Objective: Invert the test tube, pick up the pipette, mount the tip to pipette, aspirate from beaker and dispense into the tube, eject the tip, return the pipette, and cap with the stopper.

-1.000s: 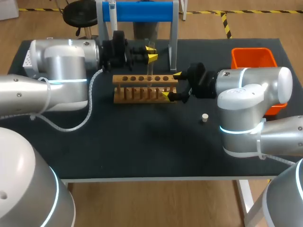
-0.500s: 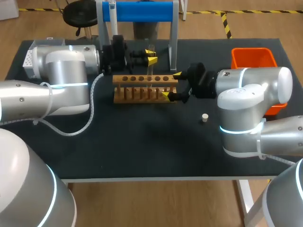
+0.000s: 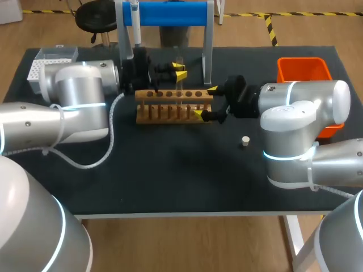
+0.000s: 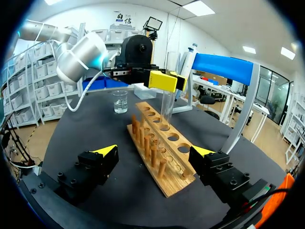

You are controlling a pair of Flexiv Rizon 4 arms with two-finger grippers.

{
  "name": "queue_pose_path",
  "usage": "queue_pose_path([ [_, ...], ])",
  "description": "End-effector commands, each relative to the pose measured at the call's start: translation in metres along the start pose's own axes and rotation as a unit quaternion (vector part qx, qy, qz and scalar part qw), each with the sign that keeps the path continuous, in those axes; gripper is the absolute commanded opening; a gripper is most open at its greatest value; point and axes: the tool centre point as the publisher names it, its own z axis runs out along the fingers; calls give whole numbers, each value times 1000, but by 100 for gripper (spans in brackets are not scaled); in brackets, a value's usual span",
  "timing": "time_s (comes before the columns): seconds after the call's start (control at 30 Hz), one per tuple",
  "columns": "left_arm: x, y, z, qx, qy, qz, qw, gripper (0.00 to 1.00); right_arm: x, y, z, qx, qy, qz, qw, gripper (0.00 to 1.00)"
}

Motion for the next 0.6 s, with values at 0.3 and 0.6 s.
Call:
queue_pose_path([
  [0.3, -2, 11, 0, 12, -1, 0, 1000, 0, 1, -1, 0, -1, -1, 0, 1000, 100],
  [0.6, -2, 14, 0, 10, -3, 0, 1000, 0, 1, -1, 0, -1, -1, 0, 1000, 100],
])
